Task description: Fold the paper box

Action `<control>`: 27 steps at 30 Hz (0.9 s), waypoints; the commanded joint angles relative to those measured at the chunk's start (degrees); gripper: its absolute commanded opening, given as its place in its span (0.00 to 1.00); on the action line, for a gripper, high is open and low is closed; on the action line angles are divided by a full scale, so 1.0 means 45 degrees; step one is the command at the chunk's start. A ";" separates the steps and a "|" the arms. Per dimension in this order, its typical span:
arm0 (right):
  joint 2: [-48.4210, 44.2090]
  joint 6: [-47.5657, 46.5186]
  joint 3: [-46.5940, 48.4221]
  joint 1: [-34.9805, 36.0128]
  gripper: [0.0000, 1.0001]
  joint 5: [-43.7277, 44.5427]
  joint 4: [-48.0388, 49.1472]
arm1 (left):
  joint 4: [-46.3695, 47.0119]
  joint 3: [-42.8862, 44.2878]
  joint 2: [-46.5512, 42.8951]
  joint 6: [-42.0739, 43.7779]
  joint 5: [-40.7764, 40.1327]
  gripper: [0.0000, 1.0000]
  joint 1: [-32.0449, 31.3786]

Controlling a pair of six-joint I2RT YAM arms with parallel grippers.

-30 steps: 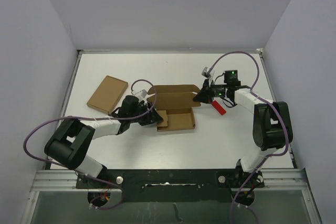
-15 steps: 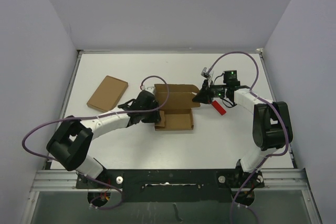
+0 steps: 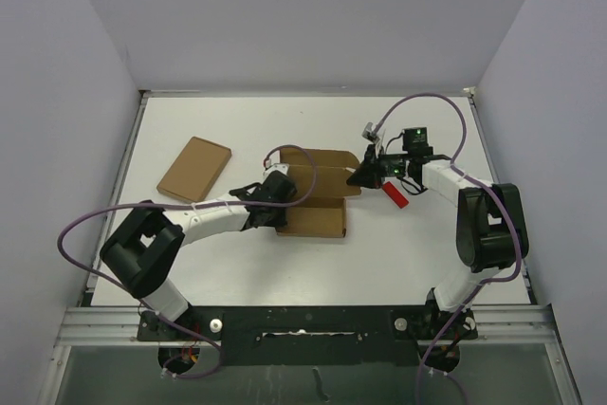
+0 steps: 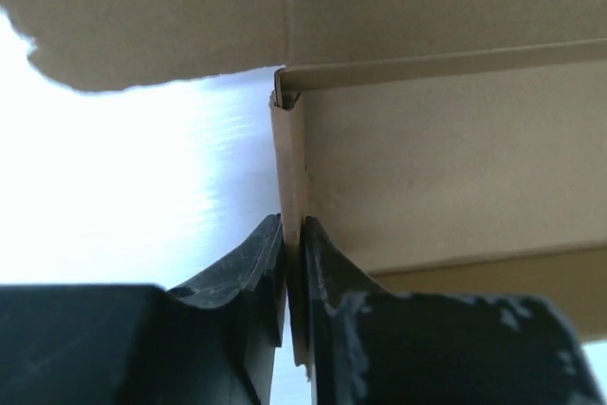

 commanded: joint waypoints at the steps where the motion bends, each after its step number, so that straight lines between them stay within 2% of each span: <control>1: 0.0068 -0.0116 0.0202 0.0132 0.00 -0.0200 0.0142 | -0.0535 0.0610 0.0429 0.0376 -0.1029 0.04 -0.0255; 2: 0.0068 -0.0129 0.0202 0.0135 0.00 -0.0203 0.0139 | -0.0629 0.0715 0.0496 0.0419 -0.1167 0.00 -0.0322; 12: 0.0068 -0.0131 0.0202 0.0146 0.00 -0.0195 0.0142 | -0.1207 0.1402 0.0828 0.0569 -0.1762 0.00 -0.0733; 13: 0.0068 -0.0131 0.0202 0.0140 0.00 -0.0198 0.0139 | -0.1218 0.1441 0.0788 0.0573 -0.1691 0.05 -0.0733; 16: 0.0072 -0.0131 0.0202 0.0155 0.00 -0.0210 0.0144 | -0.1171 0.1541 0.0543 0.0529 -0.1533 0.29 -0.0745; 19: 0.0067 -0.0131 0.0202 0.0170 0.00 -0.0217 0.0139 | -0.1150 0.1642 0.0286 0.0498 -0.1457 0.42 -0.0742; 27: 0.0088 -0.0170 0.0222 0.0192 0.00 -0.0233 0.0100 | -0.0780 0.1449 -0.0480 0.0415 -0.1242 0.48 -0.0751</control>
